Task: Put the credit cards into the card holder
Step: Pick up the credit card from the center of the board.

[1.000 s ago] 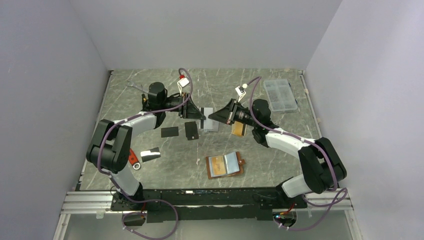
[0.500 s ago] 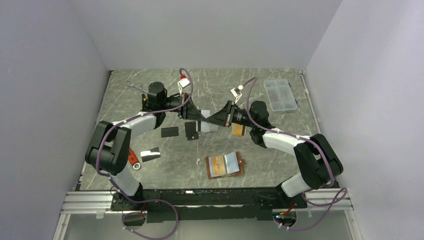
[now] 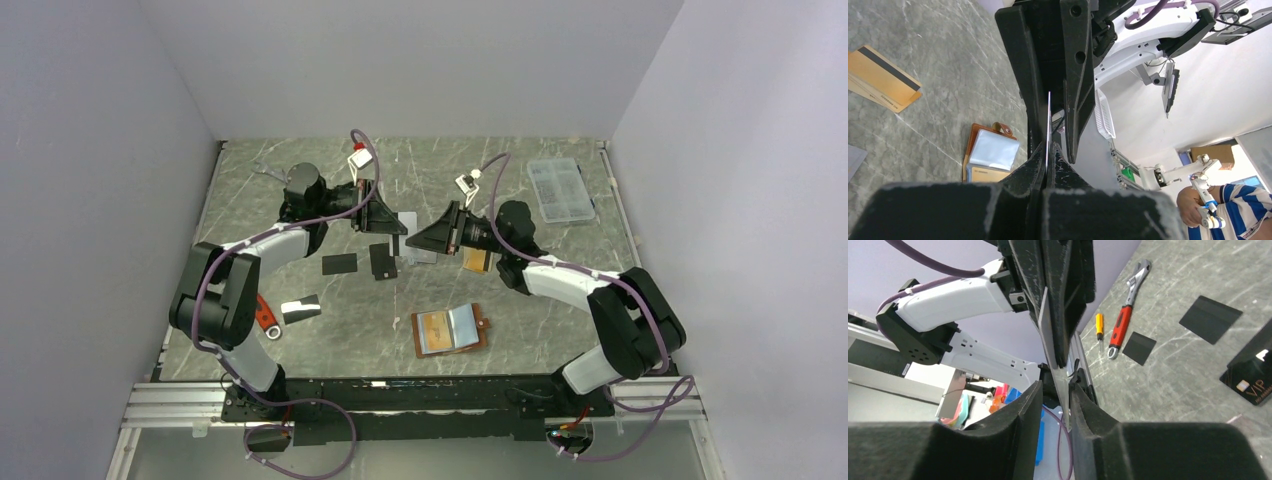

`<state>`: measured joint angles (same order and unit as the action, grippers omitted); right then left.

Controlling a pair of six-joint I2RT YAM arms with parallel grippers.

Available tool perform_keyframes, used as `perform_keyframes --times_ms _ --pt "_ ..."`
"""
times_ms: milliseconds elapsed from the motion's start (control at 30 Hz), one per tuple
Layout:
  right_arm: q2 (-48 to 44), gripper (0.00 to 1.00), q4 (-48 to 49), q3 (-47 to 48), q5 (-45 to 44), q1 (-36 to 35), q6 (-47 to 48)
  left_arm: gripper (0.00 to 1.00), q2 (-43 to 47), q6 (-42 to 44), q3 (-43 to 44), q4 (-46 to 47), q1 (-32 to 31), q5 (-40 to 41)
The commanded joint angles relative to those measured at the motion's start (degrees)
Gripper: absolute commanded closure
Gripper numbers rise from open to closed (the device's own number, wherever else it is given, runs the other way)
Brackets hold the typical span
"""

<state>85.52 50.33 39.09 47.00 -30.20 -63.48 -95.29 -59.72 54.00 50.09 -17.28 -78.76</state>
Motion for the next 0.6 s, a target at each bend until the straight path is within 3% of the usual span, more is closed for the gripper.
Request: perform_keyframes --times_ms 0,133,333,567 --pt "0.7 0.74 0.5 5.3 -0.7 -1.4 2.3 1.00 2.4 -2.9 0.2 5.9 0.0 -0.5" --pt "2.0 0.90 0.8 6.7 -0.6 -2.0 1.8 1.00 2.5 -3.5 0.0 6.6 -0.1 -0.6" --pt "2.1 1.00 0.5 5.9 -0.9 -3.2 2.2 1.00 2.5 -4.6 0.1 8.0 -0.1 -0.7" --pt "-1.1 1.00 -4.7 2.9 -1.6 -3.3 5.4 0.75 3.4 -4.6 0.7 7.2 0.2 -1.0"
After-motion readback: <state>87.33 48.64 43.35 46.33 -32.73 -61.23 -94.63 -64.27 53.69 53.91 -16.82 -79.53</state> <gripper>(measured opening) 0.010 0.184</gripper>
